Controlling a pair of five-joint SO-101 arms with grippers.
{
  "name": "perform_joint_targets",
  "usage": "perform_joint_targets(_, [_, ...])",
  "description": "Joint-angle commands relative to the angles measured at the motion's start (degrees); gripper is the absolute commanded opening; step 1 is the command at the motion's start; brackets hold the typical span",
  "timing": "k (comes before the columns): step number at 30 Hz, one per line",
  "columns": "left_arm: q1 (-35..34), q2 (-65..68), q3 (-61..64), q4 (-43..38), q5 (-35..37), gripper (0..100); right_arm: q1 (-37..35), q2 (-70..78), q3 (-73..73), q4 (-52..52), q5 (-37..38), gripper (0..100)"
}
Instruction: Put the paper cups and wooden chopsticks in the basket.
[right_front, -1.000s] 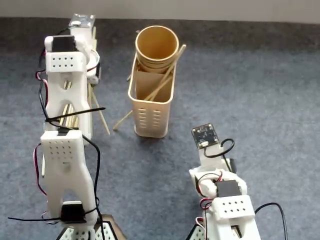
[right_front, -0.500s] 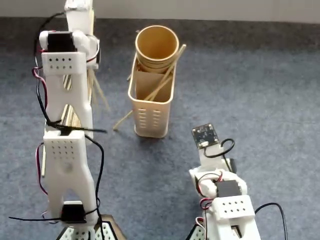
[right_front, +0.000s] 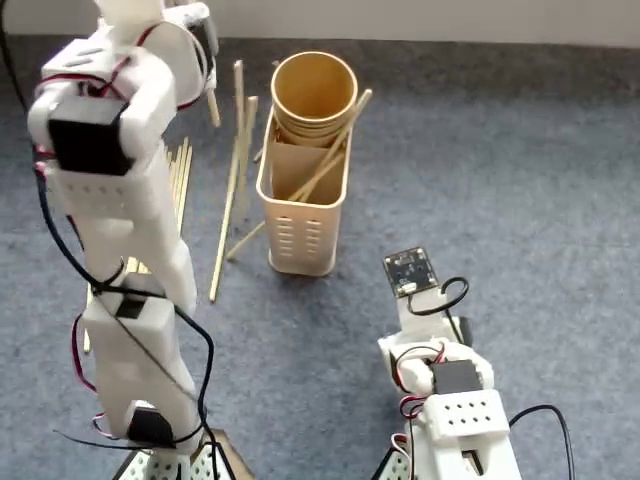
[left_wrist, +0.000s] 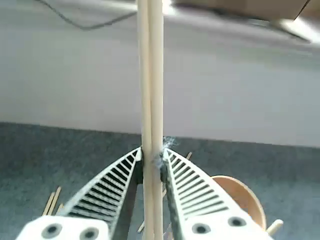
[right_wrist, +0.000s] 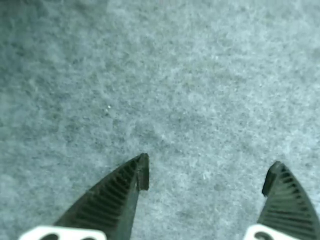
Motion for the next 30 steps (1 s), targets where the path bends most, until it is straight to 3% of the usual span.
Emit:
perform_joint_targets(1, [5.49, -4.70, -1.98, -4.57, 0.79, 0, -0.40, -0.75, -0.40, -0.92, 0.62, 35.8])
perform_joint_targets(9, [14.99, -5.93, 9.36, -6.77, 0.97, 1, -0.40, -0.75, -0.40, -0.92, 0.62, 35.8])
perform_joint_targets(21, [14.99, -5.49, 10.33, 6.86, 0.97, 1, -0.40, -0.75, -0.40, -0.92, 0.62, 35.8])
perform_joint_targets(30, [15.52, -5.32, 10.68, 7.21, 0.62, 1, -0.40, -0.75, -0.40, -0.92, 0.62, 35.8])
